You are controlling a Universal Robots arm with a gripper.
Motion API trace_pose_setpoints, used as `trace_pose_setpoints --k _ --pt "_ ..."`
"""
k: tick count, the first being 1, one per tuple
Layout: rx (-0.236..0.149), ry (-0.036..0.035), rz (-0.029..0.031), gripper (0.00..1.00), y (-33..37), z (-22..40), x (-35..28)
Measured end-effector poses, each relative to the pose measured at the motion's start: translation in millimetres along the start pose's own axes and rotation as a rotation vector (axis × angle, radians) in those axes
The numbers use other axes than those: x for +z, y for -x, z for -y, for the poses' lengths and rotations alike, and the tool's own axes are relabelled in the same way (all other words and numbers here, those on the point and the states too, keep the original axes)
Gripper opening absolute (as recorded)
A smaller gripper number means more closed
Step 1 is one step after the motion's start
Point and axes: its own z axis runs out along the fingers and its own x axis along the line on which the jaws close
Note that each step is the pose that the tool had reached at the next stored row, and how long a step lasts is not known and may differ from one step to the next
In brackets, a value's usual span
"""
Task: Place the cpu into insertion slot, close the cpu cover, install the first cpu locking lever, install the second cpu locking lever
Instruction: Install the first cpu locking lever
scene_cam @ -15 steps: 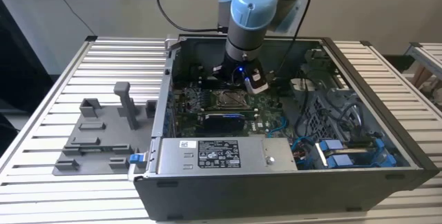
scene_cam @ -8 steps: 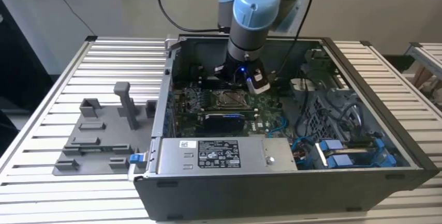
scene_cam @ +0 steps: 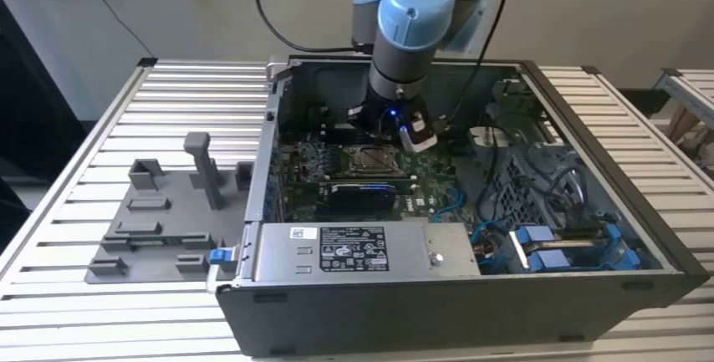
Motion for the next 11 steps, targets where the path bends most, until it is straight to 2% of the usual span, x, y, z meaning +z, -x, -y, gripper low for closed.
trace_pose_setpoints --k 8,10,11 --pt "0.002 0.0022 0.0006 0.11 1.7 0.4 1.5" --pt "0.002 0.0062 0.0006 0.11 1.9 0.5 1.7" --pt "0.003 0.0118 0.0005 0.11 2.1 0.5 1.9"
